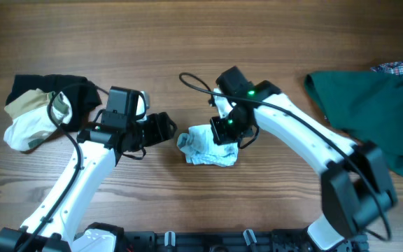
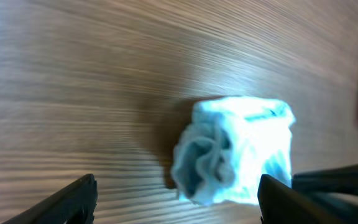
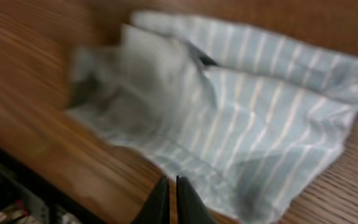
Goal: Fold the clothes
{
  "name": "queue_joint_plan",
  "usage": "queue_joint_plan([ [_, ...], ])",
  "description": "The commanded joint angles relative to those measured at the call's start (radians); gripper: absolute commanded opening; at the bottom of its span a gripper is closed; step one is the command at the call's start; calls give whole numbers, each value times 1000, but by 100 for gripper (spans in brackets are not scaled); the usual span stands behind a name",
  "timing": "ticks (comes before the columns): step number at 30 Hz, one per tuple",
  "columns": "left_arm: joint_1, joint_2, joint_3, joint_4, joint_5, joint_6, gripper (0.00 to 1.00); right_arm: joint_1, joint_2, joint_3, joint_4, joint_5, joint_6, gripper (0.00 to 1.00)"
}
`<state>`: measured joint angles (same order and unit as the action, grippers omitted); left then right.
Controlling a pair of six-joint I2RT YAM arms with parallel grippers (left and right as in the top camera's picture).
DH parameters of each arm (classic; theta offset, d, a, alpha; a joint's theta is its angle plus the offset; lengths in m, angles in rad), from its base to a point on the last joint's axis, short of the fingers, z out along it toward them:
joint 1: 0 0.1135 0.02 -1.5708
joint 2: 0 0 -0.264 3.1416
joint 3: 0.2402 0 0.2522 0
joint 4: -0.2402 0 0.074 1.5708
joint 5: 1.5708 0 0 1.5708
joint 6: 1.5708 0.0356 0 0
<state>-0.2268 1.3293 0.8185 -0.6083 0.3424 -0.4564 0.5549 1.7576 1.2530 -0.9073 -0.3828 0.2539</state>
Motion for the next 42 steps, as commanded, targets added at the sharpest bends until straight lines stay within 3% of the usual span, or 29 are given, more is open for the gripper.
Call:
queue_joint_plan([
  [1,-23,4,10,19,122,191,84,-33,-145,26,-3,-2,30,50],
  [3,-61,28,10,22,121,225,84,-66,-204,26,-5,24,69,69],
  [5,-108,71,10,43,120,251,85,-101,-256,26,-5,23,69,74],
  [14,-174,329,10,148,99,242,83,-144,-323,26,-56,24,39,77],
  [25,-175,454,10,186,208,149,82,-144,-323,26,-55,50,35,77],
  [27,-175,454,10,186,207,130,76,-144,-323,26,-55,50,35,77],
  [29,-175,454,10,184,206,126,57,-144,-323,26,-55,50,37,76],
  [34,-175,454,10,197,180,101,27,-144,-323,26,-55,50,37,75],
  [40,-174,453,10,238,181,109,6,-144,-323,26,-57,51,35,73],
  [42,-174,453,10,238,181,112,4,-144,-323,26,-60,62,35,74],
])
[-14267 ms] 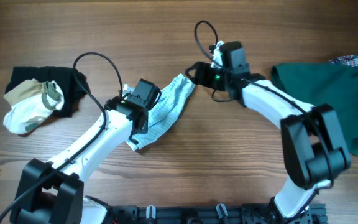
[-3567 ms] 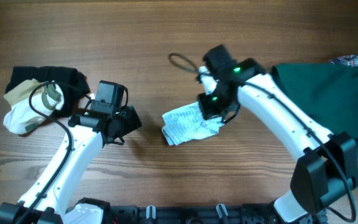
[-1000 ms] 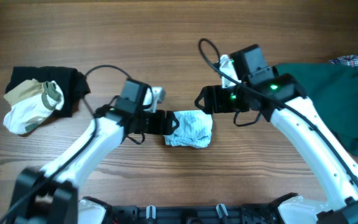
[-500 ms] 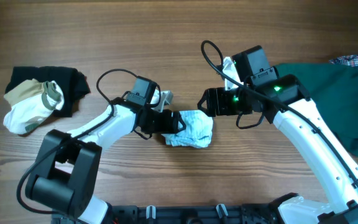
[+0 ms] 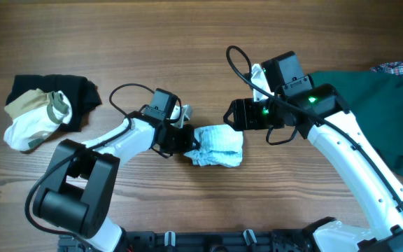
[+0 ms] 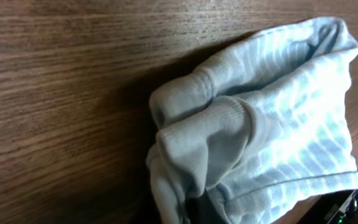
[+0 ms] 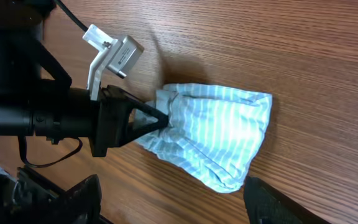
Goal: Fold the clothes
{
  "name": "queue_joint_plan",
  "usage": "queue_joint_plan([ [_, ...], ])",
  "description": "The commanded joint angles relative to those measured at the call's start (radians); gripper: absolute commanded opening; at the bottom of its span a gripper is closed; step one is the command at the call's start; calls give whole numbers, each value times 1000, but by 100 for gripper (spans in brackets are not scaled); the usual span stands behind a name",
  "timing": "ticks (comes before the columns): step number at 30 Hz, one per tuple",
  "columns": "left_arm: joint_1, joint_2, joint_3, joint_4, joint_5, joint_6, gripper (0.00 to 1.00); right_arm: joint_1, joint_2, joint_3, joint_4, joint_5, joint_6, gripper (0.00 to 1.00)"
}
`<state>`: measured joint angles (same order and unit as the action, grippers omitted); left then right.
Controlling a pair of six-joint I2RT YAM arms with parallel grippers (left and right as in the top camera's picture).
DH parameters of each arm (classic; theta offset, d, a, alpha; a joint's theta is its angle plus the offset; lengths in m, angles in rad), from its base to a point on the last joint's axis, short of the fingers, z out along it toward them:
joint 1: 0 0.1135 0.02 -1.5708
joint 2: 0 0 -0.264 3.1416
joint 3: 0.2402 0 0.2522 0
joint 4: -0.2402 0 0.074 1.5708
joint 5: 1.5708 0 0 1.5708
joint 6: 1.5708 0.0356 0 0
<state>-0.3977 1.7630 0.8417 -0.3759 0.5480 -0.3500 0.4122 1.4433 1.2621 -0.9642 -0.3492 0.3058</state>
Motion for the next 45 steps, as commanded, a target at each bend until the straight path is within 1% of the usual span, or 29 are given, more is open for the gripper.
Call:
queue_joint_plan([
  [1,-2,16,-13,6,-24,6,4,-1,-9,17,-6,38,-17,74],
  [6,41,-35,-8,6,25,31,4,-1,-9,17,-36,95,-18,73],
  [12,134,-173,-3,1,94,28,4,-1,-9,17,-38,96,-18,73],
  [20,149,-224,-2,10,99,27,4,-1,-9,17,-35,96,-18,73],
  [25,146,-223,-2,-37,72,27,4,-1,-9,17,-35,95,-16,73],
  [26,146,-223,-3,-51,42,27,6,-1,-9,17,-36,95,-16,73],
  [28,147,-223,-4,-95,-48,27,28,-1,-9,17,-36,78,-23,77],
  [29,147,-222,-4,-116,-82,27,31,0,-9,15,-28,53,-44,84],
  [30,147,-220,-4,-126,-97,27,35,0,-5,10,-13,26,-62,84],
  [31,147,-218,-4,-133,-108,27,41,0,0,6,4,6,-63,81],
  [32,147,-215,-4,-135,-115,27,45,0,16,4,22,-12,-63,73],
  [33,147,-212,-4,-134,-116,27,52,0,34,4,32,-22,-62,65],
  [34,147,-209,-4,-133,-119,27,58,0,54,3,43,-37,-62,55],
  [35,147,-205,-4,-134,-134,18,62,3,87,3,60,-65,-58,36],
  [37,147,-203,-4,-137,-160,-6,66,13,147,3,93,-127,-60,12],
  [38,147,-203,-4,-138,-167,-6,67,23,191,3,119,-154,-60,7],
  [39,147,-203,-4,-138,-173,-6,68,31,227,3,139,-172,-59,5],
  [40,147,-203,-4,-137,-176,-6,69,42,277,3,161,-198,-58,4],
  [45,147,-203,-4,-142,-175,-6,71,51,449,3,200,-203,-14,4],
])
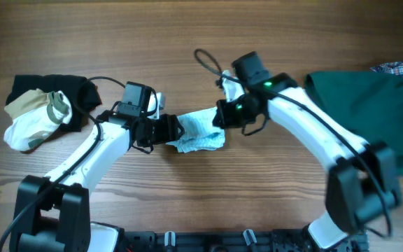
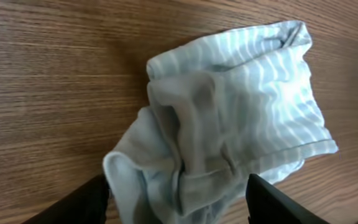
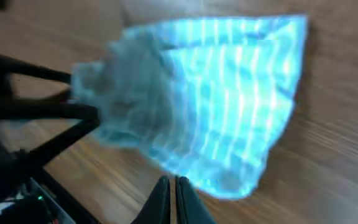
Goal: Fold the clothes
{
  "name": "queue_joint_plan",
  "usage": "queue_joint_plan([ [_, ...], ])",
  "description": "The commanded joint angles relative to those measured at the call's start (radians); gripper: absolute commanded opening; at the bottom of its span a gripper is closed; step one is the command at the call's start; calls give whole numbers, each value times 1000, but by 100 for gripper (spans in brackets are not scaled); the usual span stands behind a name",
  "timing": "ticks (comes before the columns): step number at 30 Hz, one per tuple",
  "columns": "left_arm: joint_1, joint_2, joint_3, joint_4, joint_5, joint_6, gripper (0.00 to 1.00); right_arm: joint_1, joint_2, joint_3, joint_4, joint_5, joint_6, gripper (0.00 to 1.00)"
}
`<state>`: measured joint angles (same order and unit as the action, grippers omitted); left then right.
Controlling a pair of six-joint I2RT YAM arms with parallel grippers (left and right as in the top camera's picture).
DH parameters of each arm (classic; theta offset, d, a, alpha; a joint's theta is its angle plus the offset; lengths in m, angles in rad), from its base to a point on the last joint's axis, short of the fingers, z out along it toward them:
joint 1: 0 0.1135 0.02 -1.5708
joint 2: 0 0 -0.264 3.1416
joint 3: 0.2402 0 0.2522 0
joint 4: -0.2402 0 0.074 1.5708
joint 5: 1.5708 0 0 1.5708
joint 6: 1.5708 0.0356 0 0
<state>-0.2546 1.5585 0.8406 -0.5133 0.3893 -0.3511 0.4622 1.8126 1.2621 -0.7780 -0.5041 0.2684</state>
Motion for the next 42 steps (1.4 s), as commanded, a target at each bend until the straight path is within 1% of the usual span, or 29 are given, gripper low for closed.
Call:
queue_joint_plan([
  [1,4,2,-3,-14,-16,-6,71,2,106,3,19,-47,23,4],
  [5,4,2,-5,-109,-16,-34,72,1,169,3,38,-43,24,5],
  [8,4,2,-25,-100,-11,-85,78,2,182,3,50,0,58,4],
  [10,4,7,-48,-63,33,-88,78,2,187,3,57,-1,60,4],
  [12,4,21,-71,12,98,-89,79,2,191,3,61,11,76,4],
  [13,4,33,-77,42,108,-108,80,2,191,3,63,11,76,4],
  [15,4,61,-78,76,121,-129,81,2,191,3,63,10,80,4],
  [18,3,123,-78,147,206,-134,81,2,191,3,63,11,80,4],
  [21,3,204,-78,182,213,-183,80,2,191,3,63,10,83,4],
  [24,-1,286,-77,274,276,-208,79,2,191,3,64,10,83,4],
  [27,0,312,-77,293,293,-212,78,2,191,3,63,10,83,4],
  [31,-2,312,-77,336,329,-211,68,2,191,3,63,10,83,4],
  [33,-8,312,-77,340,329,-206,59,2,191,3,63,10,83,4],
  [34,-14,312,-77,342,328,-195,55,2,191,3,63,10,83,4],
  [35,-22,312,-77,346,326,-159,51,2,191,3,63,10,83,4],
  [36,-26,312,-77,346,319,-138,50,2,191,3,63,10,83,4],
  [38,-45,312,-77,346,279,-86,48,2,191,3,63,10,83,4],
  [39,-69,312,-77,349,230,-55,49,2,191,3,64,10,83,4],
  [41,-100,312,-77,355,178,-44,43,2,191,3,63,10,83,4],
  [42,-112,312,-77,363,165,-44,35,2,191,3,63,10,83,4],
])
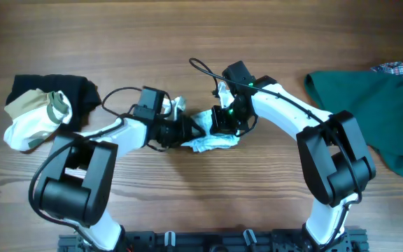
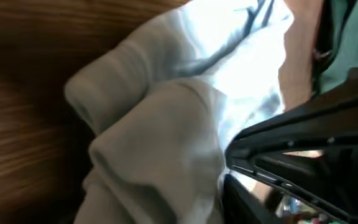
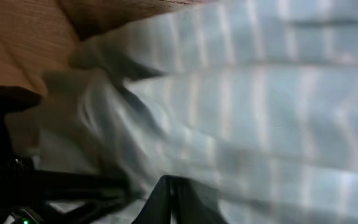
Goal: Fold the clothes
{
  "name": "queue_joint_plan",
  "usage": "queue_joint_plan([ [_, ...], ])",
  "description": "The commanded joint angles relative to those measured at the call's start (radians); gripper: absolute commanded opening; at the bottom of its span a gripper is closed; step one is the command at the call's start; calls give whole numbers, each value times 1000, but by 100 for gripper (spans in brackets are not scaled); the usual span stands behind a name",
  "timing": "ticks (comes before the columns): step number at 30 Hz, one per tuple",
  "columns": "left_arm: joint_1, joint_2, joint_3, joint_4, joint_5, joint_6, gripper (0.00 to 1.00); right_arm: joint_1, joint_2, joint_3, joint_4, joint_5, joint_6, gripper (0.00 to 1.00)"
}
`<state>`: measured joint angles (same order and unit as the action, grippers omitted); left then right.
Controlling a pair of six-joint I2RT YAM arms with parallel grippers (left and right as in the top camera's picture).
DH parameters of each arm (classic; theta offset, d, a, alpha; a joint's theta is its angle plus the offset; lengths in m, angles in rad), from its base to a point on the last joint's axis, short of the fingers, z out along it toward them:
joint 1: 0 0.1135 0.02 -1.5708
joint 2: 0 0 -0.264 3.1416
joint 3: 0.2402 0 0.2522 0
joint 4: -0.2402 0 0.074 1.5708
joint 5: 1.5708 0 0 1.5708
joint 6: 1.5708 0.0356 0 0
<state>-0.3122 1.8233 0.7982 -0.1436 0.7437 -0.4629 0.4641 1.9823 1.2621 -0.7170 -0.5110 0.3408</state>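
A small light-blue striped cloth [image 1: 215, 142] lies bunched at the table's middle, between both grippers. My left gripper [image 1: 196, 128] reaches into it from the left. In the left wrist view the fabric [image 2: 166, 124] bulges between the jaws; one dark finger [image 2: 242, 200] shows, drawn inward, and the other is buried under cloth. My right gripper [image 1: 222, 124] presses onto the cloth's upper right part. Its tips [image 3: 168, 183] are together against the striped fabric [image 3: 260, 93]. The right gripper's black finger [image 2: 303, 130] also shows in the left wrist view.
A large green garment [image 1: 369, 105] is spread at the right, with a plaid cloth [image 1: 401, 68] at its top edge. At the far left sits a black garment [image 1: 47, 87] with a white and beige piece [image 1: 30, 122] on it.
My left gripper was open just left of the cloth; now it is pushed into the bunched fabric with its visible finger closer in. The right gripper sits lower on the cloth, which is more crumpled.
First the left gripper stood open left of the cloth while the right was shut on top of it. Then the left was shut on its left edge and the right was open and away. Then the left was open and the right shut again. Now both meet in the bunched cloth.
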Motion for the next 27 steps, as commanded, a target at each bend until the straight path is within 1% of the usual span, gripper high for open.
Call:
queue_joint_plan([
  [1,-68,47,-35,8,-192,80,27,0,21,3,2,17,10,4],
  [4,-84,47,-35,27,-193,102,4,0,21,3,2,17,9,4],
  [8,-68,44,-35,18,-183,108,4,-3,21,4,-12,40,-2,4],
  [10,-39,29,-35,3,-148,108,4,-22,16,4,-39,97,-6,4],
  [12,-11,3,-35,-19,-123,108,4,-51,1,4,-51,80,-30,4],
  [15,21,-60,-35,-63,-111,110,4,-117,-85,4,-54,-18,-112,4],
  [18,35,-139,-35,-78,-86,107,4,-171,-219,4,-59,-29,-132,4],
  [21,35,-238,-35,-79,-78,64,4,-193,-327,4,-60,-8,-131,7],
  [23,35,-296,-35,-78,-78,29,4,-193,-370,4,-69,37,-131,8],
  [27,35,-351,-35,-85,-79,10,4,-193,-374,4,-93,51,-130,8],
])
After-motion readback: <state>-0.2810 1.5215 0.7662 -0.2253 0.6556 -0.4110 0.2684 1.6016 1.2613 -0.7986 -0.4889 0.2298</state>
